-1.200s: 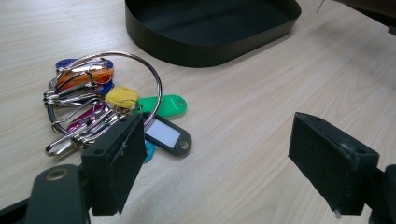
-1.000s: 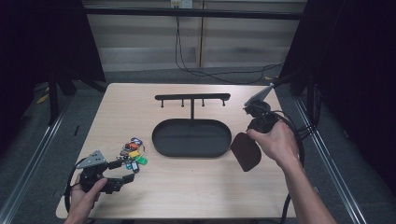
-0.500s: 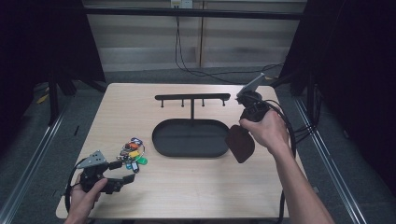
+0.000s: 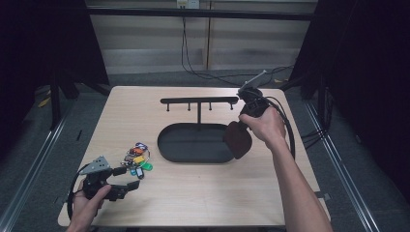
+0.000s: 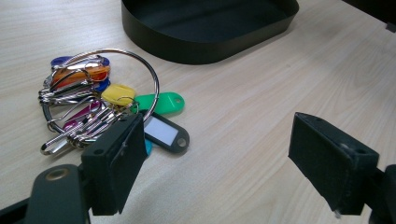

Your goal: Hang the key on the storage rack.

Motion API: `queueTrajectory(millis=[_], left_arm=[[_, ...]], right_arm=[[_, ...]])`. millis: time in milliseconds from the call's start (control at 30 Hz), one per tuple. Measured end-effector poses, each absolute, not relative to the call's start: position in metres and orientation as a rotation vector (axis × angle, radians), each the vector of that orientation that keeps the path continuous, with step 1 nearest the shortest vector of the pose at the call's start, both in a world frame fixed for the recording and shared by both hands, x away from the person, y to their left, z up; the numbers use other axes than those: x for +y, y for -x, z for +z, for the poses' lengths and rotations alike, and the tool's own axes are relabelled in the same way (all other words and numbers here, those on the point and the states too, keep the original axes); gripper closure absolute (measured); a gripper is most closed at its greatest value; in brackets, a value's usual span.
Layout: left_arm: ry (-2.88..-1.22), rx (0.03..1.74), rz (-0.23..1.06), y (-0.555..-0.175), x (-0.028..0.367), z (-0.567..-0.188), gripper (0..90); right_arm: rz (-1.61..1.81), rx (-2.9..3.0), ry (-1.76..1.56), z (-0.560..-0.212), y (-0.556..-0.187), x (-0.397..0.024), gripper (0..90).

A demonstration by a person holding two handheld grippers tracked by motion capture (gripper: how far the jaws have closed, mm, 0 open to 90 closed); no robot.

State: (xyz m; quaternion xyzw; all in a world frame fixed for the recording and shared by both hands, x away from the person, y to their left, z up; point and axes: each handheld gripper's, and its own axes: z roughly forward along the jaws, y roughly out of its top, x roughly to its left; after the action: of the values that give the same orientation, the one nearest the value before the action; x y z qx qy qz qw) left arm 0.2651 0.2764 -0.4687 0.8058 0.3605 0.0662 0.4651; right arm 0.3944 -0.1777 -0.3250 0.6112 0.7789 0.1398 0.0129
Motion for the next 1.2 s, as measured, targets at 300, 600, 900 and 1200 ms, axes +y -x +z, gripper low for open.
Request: queueTrajectory(millis=[300,600,900,1200], left_arm=[[-1.982,0.878,0.167,-0.263,0.276,-0.468,18.9],[-1.975,0.889,0.188,-0.263,0.278,-0.467,19.2],[-1.976,0.886,0.187,-0.262,0.278,-0.467,19.2],[-1.976,0.884,0.186,-0.262,0.278,-0.467,19.1]], right_arm=[[0.581,2.378,-2.016,-0.345,-0.402,-0.191,84.0],[0.716,2.342,-2.108,-0.362,-0.409,-0.195,84.1],[0.832,2.307,-2.107,-0.376,-0.414,-0.187,84.2],[0.951,2.184,-2.161,-0.406,-0.414,-0.189,84.3]])
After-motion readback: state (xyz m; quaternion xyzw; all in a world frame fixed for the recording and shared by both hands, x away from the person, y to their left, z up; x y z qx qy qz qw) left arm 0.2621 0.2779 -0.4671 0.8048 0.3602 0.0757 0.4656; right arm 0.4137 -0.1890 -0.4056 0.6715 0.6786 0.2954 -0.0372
